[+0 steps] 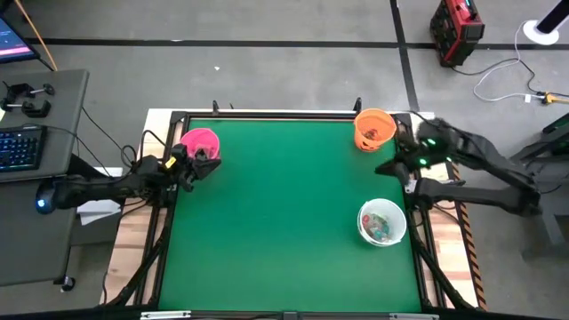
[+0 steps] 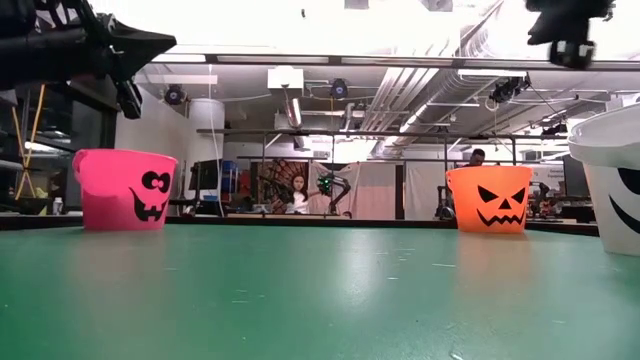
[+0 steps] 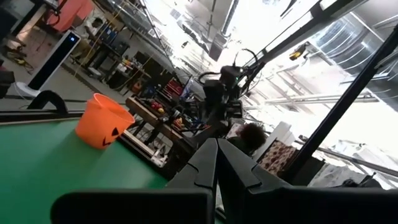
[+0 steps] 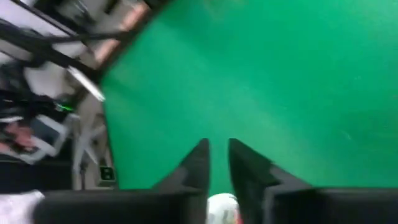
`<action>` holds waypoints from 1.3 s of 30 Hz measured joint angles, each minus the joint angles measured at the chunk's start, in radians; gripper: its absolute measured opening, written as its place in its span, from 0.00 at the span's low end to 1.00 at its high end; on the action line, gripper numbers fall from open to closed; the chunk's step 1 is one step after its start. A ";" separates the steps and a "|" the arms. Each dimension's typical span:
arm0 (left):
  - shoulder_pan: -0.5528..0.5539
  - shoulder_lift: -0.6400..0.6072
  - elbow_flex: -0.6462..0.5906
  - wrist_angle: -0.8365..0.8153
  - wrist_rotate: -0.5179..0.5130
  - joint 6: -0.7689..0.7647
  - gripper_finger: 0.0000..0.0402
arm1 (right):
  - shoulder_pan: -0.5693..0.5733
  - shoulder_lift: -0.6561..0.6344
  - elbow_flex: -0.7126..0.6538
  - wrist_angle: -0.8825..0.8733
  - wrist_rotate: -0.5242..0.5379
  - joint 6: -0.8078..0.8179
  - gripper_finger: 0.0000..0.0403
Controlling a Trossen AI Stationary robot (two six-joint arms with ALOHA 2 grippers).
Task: Sort candy by brand, put in halloween buckets
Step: Return to Home Position
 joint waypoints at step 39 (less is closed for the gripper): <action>0.000 0.000 0.001 -0.006 0.000 0.000 0.00 | 0.552 -0.463 -0.870 1.263 0.370 0.095 0.00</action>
